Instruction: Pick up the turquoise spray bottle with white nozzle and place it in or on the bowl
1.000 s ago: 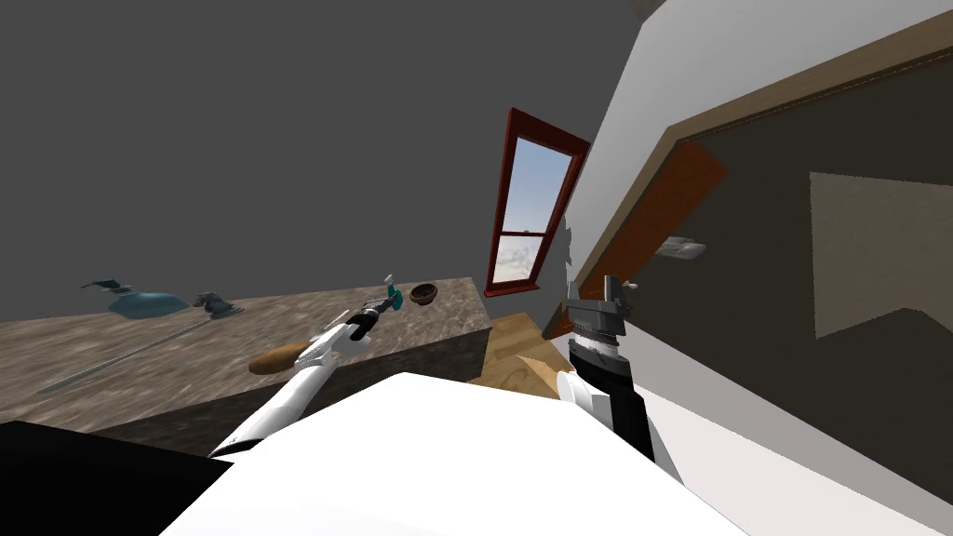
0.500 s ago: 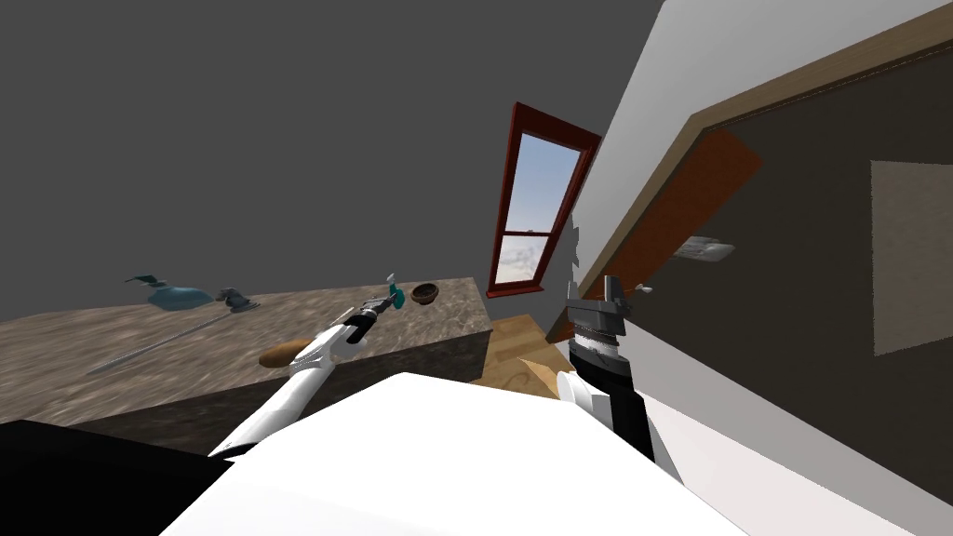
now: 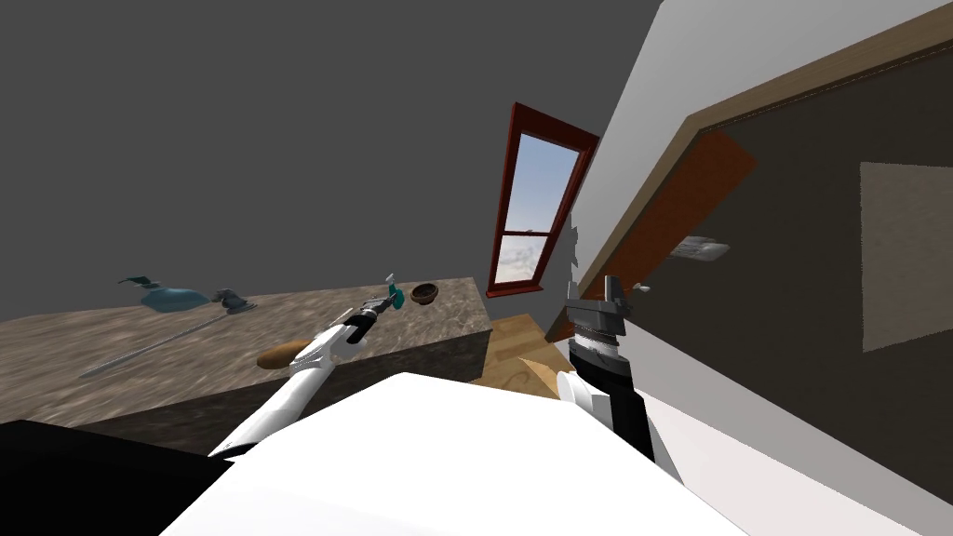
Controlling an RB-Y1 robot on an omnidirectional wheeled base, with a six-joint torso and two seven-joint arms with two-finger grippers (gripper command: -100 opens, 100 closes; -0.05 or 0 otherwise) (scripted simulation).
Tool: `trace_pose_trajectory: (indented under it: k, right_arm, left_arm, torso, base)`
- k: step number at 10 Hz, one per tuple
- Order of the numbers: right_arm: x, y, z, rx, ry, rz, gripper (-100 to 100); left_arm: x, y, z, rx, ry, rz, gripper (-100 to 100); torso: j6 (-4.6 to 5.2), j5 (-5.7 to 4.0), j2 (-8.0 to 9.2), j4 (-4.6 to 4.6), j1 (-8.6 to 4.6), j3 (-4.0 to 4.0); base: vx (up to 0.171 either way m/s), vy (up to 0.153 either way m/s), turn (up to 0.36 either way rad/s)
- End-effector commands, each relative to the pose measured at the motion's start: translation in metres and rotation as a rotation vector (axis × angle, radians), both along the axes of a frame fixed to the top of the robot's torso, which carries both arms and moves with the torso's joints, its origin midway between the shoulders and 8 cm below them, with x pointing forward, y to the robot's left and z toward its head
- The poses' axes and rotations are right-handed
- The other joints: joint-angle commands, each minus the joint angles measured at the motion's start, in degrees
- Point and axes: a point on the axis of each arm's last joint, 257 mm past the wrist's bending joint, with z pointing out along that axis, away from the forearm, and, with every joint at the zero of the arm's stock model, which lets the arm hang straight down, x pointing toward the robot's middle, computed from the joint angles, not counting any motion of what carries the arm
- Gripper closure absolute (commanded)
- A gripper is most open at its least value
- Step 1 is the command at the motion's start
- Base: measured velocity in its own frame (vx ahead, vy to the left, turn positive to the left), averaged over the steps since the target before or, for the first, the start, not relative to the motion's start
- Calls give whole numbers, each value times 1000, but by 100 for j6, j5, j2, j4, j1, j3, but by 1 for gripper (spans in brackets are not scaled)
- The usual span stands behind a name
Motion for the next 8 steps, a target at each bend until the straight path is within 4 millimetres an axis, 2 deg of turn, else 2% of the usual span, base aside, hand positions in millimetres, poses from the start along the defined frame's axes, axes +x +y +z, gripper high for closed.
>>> trace_pose_trajectory:
  k: [1,2,3,7,8]
  right_arm:
    - [0,0,0,0,0,0,0]
    - [0,0,0,0,0,0,0]
    - [0,0,0,0,0,0,0]
    - [0,0,0,0,0,0,0]
    - [0,0,0,0,0,0,0]
  left_arm:
    - [0,0,0,0,0,0,-100]
    - [0,0,0,0,0,0,-100]
    - [0,0,0,0,0,0,100]
    - [0,0,0,0,0,0,100]
    - [0,0,0,0,0,0,0]
  torso:
    - [0,0,0,0,0,0]
    - [0,-1,-3,-1,-4,-2]
    - [1,-1,-2,0,-2,-1]
    - [1,0,0,0,1,0]
    - [1,0,0,0,1,0]
  base:
    - [11,-14,42]
    - [5,-7,14]
    - [0,0,0]
    - [0,0,0]
    - [0,0,0]
